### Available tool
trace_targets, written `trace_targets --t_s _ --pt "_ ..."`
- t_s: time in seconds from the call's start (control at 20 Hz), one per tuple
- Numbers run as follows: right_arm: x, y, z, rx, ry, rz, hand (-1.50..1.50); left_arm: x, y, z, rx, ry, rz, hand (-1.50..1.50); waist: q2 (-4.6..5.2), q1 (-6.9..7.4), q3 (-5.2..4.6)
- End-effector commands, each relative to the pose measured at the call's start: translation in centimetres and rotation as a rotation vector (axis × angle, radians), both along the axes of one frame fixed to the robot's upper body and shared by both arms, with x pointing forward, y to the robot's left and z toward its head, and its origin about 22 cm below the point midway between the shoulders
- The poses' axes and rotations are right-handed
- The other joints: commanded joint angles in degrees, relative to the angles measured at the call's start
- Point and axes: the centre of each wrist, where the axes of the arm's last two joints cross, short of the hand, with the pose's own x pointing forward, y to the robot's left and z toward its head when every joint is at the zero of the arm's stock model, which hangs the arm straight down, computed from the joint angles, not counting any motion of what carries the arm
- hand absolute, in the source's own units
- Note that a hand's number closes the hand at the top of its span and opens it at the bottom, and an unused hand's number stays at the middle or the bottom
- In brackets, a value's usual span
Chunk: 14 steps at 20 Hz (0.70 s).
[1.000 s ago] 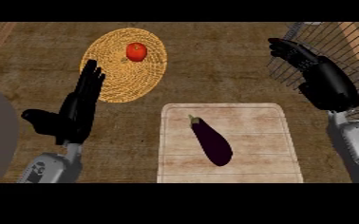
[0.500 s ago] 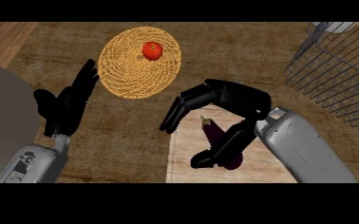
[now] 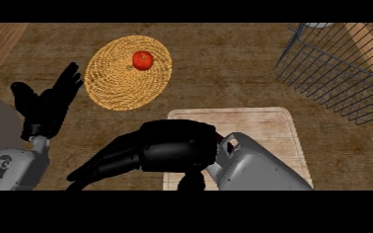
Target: Pick the eggplant from the cutting board and place it in the basket
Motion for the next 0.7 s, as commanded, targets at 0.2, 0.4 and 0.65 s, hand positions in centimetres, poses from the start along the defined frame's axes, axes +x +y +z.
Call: trace_targets --t_s 0.2,0.4,0.65 --pt "0.9 -0.3 10.3 -0.375 -0.519 -0.226 -1.50 -0.4 1.8 0.3 0.017 0.027 0.009 0.00 -1.02 -0.53 -0.11" --pt "1.9 2.5 14.8 -0.479 -0.564 -0.337 -1.50 0.1 0.5 -0.5 0.003 0.007 0.002 0.00 -0.25 -0.41 -0.13" --pt "5.7 0.8 17.9 -0.693 -0.517 -0.203 -1.50 0.2 1.7 0.2 0.013 0.007 -0.001 0.00 0.07 -0.08 -0.05"
